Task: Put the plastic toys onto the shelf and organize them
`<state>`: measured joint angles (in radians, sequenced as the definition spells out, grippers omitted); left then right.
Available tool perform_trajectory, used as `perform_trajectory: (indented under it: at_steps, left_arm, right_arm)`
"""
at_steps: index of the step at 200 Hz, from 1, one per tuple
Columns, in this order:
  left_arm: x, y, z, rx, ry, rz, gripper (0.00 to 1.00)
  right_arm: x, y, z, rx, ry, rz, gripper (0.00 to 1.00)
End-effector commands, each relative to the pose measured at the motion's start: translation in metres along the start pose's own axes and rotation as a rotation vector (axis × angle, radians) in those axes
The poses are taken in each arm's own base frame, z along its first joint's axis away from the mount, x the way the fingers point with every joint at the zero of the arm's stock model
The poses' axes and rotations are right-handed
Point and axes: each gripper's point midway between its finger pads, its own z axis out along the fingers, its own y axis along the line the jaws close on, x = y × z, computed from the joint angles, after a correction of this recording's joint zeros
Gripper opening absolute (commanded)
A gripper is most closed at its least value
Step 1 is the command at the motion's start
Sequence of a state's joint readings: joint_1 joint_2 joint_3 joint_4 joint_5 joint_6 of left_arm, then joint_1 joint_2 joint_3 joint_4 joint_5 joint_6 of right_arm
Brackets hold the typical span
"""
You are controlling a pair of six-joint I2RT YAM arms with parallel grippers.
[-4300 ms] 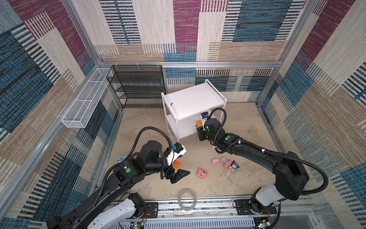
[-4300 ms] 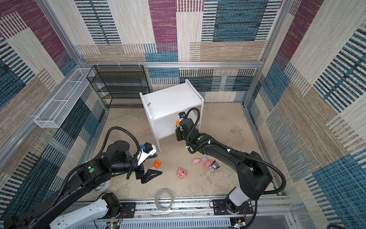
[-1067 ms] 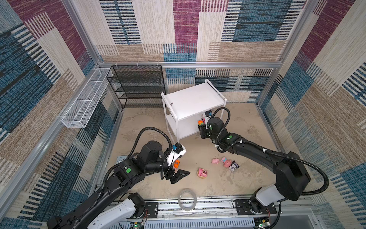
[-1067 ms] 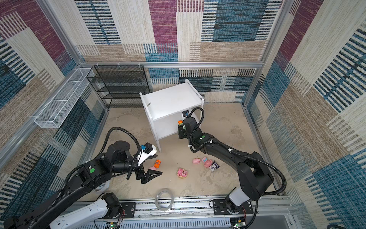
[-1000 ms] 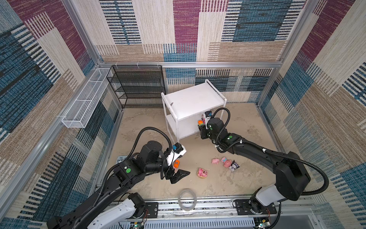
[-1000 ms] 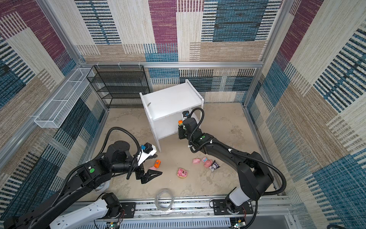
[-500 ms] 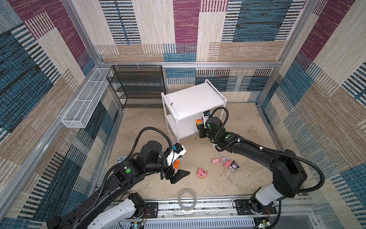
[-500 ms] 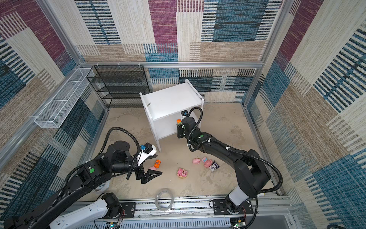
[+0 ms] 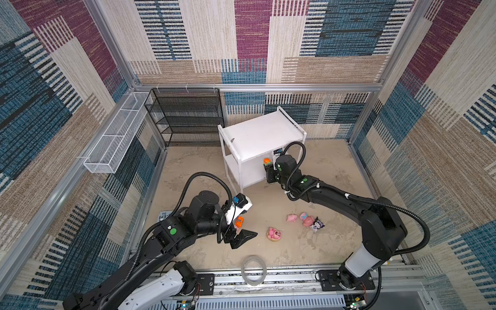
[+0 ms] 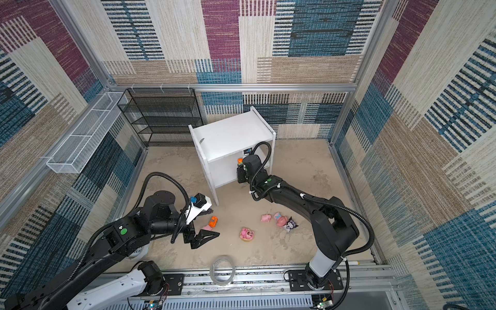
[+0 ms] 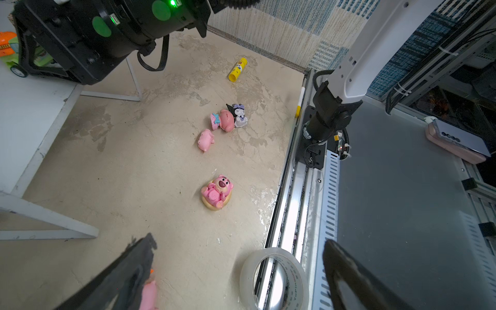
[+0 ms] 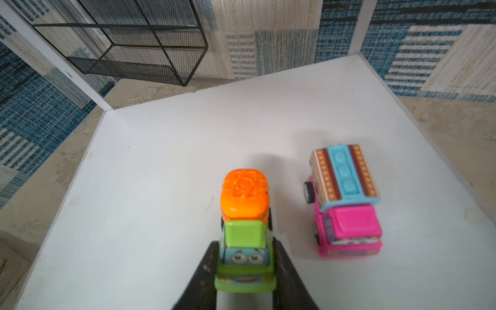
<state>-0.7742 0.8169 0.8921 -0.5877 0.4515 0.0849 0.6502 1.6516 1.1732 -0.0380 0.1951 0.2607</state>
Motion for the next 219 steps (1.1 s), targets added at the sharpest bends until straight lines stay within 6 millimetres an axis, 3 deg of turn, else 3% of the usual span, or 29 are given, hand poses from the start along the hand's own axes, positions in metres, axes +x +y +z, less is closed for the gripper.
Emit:
perform_trajectory:
  at_steps: [1,219]
  left_arm:
    - [-0.005,-0.001,-0.001,0.003,-0.021,0.030,0.99]
    - [-0.005,-0.001,0.000,0.005,-0.020,0.030,0.99]
  right_arm:
    - [-0.010,0.001,0.002,0.005,-0.041,0.013,0.32]
    - [-0.009,0.003,-0.008,-0.027,-0.051,0.003,0.49]
